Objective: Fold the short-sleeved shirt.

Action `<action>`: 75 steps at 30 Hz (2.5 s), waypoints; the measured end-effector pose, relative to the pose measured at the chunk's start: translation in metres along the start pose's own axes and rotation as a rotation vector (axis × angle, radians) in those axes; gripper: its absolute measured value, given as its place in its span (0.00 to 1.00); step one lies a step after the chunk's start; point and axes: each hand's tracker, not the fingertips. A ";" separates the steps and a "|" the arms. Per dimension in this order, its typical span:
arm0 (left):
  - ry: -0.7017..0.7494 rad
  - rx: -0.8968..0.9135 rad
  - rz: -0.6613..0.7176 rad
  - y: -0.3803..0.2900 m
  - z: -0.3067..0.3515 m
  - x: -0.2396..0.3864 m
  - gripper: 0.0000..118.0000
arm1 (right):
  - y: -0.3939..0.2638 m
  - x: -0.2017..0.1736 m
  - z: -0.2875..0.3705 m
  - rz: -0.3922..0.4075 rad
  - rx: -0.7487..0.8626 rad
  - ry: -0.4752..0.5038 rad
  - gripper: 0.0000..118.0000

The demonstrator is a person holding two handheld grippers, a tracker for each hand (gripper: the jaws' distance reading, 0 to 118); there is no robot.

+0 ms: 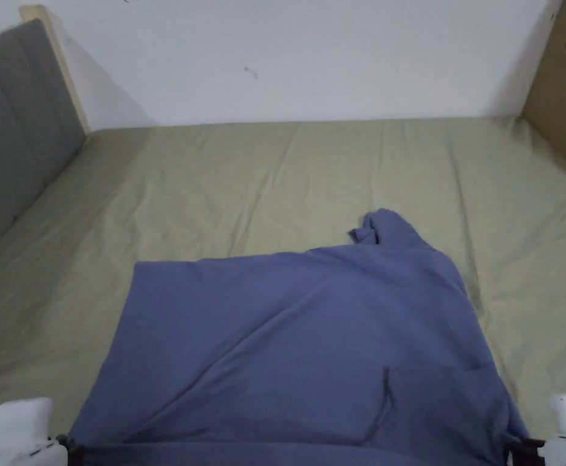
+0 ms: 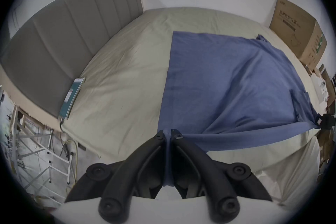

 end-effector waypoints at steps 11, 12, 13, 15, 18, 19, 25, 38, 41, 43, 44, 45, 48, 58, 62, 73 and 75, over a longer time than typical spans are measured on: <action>-0.016 -0.012 0.091 -0.027 0.014 -0.009 0.91 | -0.012 0.008 0.003 -0.111 0.040 0.031 0.67; -0.032 0.016 0.116 -0.027 0.021 -0.009 0.91 | -0.012 0.006 0.009 -0.102 0.055 0.038 0.67; -0.039 0.015 0.128 -0.027 0.028 -0.011 0.91 | -0.012 0.004 0.015 -0.090 0.070 0.039 0.67; -0.041 0.010 0.139 -0.029 0.041 -0.012 0.80 | -0.015 0.000 0.029 -0.077 0.086 0.028 0.65; -0.074 0.088 0.195 -0.044 0.064 -0.015 0.08 | -0.028 -0.002 0.048 -0.065 0.142 0.039 0.05; -0.062 0.081 0.207 -0.048 0.066 -0.015 0.07 | -0.031 -0.003 0.053 -0.071 0.145 0.037 0.02; -0.045 0.018 0.237 -0.077 0.061 -0.016 0.06 | -0.048 0.002 0.054 -0.129 0.116 0.036 0.01; -0.099 -0.148 0.190 -0.041 -0.024 -0.019 0.34 | -0.043 0.019 0.015 -0.139 0.031 0.064 0.01; -0.104 -0.126 0.183 -0.044 -0.030 -0.023 0.19 | -0.042 0.018 0.008 -0.121 0.019 0.067 0.08; -0.093 -0.144 0.186 -0.036 -0.024 -0.024 0.05 | -0.039 0.014 0.002 -0.080 -0.001 0.070 0.53; -0.119 -0.126 0.208 -0.038 -0.022 -0.028 0.05 | -0.036 0.012 -0.002 -0.057 -0.012 0.051 0.79; -0.141 -0.116 0.222 -0.036 -0.021 -0.028 0.05 | -0.035 0.010 -0.009 -0.019 -0.040 0.040 0.79; -0.101 -0.119 0.179 -0.033 -0.019 -0.022 0.05 | -0.035 0.003 -0.029 0.064 -0.044 0.003 0.73; -0.103 -0.108 0.212 -0.034 -0.007 -0.028 0.05 | -0.027 0.014 -0.031 -0.053 -0.102 0.018 0.05; -0.106 -0.089 0.207 -0.029 0.005 -0.025 0.05 | -0.020 0.017 -0.016 -0.121 -0.068 0.058 0.05; -0.104 -0.036 0.177 0.049 -0.006 -0.019 0.05 | 0.081 0.003 -0.009 -0.114 0.050 0.088 0.05; -0.113 -0.056 0.165 0.068 -0.027 -0.016 0.05 | 0.110 0.002 -0.033 -0.112 0.029 0.100 0.05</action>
